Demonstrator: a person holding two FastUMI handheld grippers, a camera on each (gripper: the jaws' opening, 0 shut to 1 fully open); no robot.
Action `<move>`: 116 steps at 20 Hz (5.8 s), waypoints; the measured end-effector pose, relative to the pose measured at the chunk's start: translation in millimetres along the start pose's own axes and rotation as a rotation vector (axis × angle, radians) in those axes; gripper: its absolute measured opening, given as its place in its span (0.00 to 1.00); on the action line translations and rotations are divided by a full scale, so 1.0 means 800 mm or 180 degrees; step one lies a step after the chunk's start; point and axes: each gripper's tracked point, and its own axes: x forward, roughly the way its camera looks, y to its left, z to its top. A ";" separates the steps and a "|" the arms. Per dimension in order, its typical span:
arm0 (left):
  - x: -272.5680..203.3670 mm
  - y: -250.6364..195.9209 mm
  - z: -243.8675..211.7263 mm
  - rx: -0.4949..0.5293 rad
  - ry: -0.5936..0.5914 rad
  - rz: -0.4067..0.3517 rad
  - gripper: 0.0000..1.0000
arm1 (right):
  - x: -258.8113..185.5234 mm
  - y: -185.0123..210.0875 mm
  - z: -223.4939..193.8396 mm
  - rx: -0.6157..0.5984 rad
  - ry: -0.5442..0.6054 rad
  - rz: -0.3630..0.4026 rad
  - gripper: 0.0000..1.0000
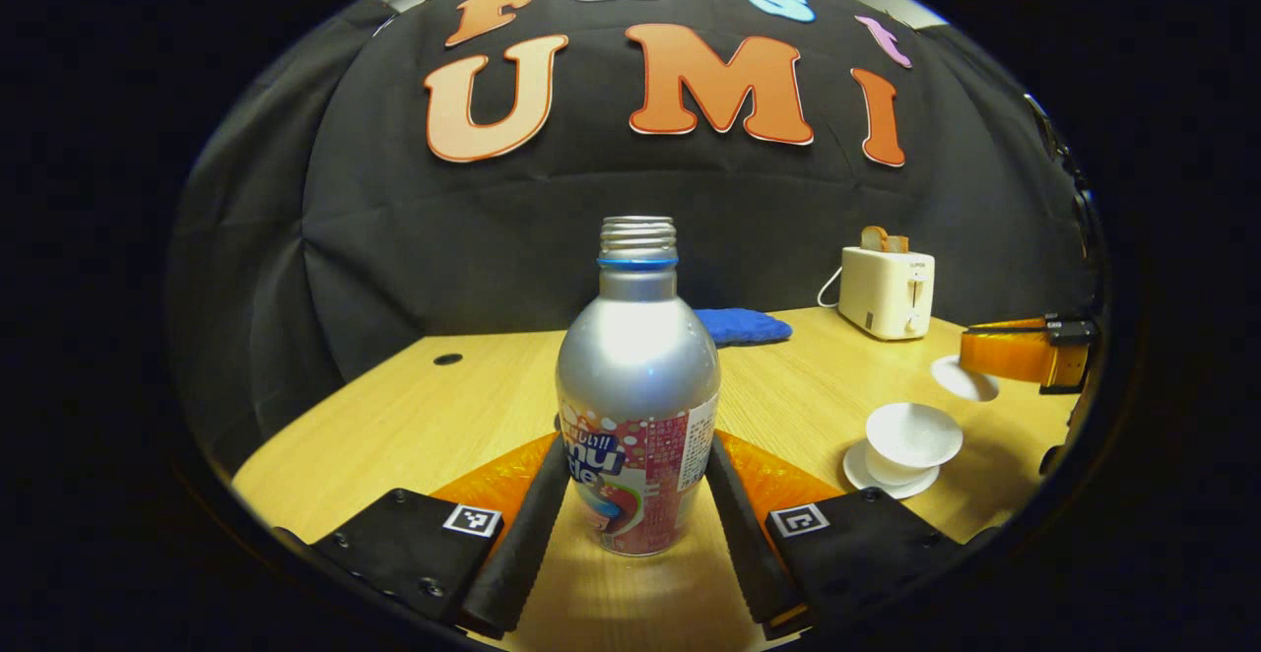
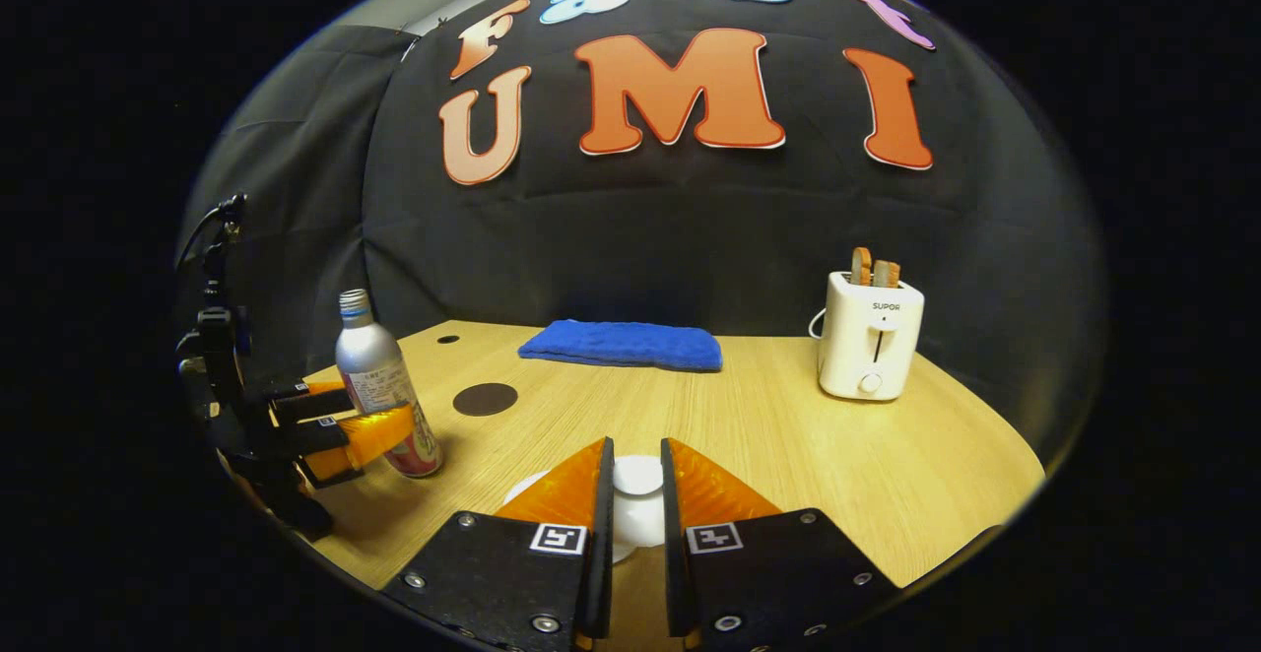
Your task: Open the teacup lid with one hand, grasp the water bottle and pour water into the teacup with the other hand; after pouring, place the water bottle on the coaster and then close the teacup lid.
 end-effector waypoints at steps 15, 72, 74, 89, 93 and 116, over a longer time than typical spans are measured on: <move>0.014 0.018 0.043 0.1808 -0.0215 0.0419 0.81 | -0.035 -0.059 0.020 -0.0081 -0.0173 -0.0314 0.23; 0.032 -0.114 0.085 0.5779 -0.1166 0.0141 0.86 | -0.070 -0.089 0.018 -0.0061 -0.0320 -0.0372 0.23; 0.031 -0.114 0.087 0.5825 -0.1175 0.0144 0.85 | -0.071 -0.090 0.018 -0.0055 -0.0323 -0.0381 0.22; 0.031 -0.121 0.124 0.6163 -0.1371 0.0216 0.82 | -0.071 -0.089 0.018 -0.0121 -0.0319 -0.0361 0.23; 0.034 -0.124 0.122 0.6308 -0.1352 0.0154 0.84 | -0.070 -0.088 0.018 -0.0141 -0.0317 -0.0336 0.23; 0.039 -0.149 0.112 0.6683 -0.1552 0.0033 0.85 | -0.061 -0.063 0.029 -0.0359 -0.0263 -0.0196 0.23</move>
